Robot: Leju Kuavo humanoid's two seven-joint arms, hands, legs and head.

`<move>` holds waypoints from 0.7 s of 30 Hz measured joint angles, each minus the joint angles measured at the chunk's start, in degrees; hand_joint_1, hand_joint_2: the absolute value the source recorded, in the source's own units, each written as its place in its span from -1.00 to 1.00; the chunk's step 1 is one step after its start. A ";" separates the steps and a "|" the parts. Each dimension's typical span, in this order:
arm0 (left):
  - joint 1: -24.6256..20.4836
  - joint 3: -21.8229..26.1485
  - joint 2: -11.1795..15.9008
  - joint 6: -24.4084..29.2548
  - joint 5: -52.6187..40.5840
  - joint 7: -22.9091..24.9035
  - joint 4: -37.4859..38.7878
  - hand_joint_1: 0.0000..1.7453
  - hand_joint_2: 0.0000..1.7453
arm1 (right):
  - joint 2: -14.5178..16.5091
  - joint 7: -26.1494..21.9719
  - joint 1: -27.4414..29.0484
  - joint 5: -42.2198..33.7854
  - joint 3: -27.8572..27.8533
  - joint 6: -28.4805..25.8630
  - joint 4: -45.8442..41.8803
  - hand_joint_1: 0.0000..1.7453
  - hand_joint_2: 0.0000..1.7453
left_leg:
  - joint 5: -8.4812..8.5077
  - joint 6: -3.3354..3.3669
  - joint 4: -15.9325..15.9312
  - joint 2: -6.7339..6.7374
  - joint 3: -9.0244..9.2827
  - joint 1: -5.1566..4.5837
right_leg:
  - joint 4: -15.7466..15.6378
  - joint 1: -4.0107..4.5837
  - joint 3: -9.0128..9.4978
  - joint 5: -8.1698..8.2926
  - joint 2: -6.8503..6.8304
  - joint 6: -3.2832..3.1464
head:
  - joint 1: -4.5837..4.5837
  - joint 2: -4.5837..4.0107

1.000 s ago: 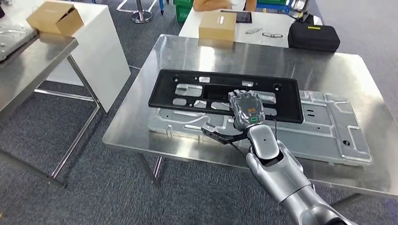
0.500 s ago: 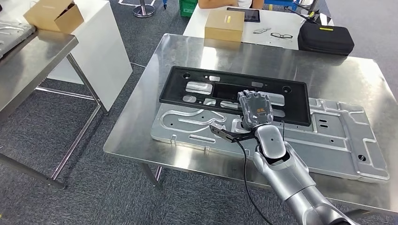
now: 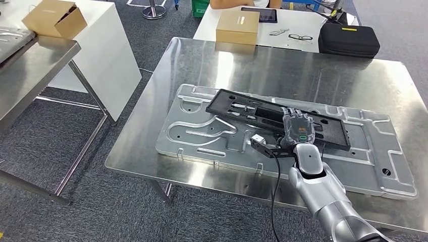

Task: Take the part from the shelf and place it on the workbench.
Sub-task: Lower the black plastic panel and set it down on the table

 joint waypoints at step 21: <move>-0.28 0.09 0.07 4.22 -1.81 3.13 0.00 -1.00 -1.00 | 2.85 -2.79 0.10 -0.91 -0.94 1.03 1.10 -1.00 -1.00 | 1.32 1.30 -2.51 0.44 1.40 0.49 | 3.77 -0.52 -1.14 -2.95 0.10 1.33 | 0.01 0.00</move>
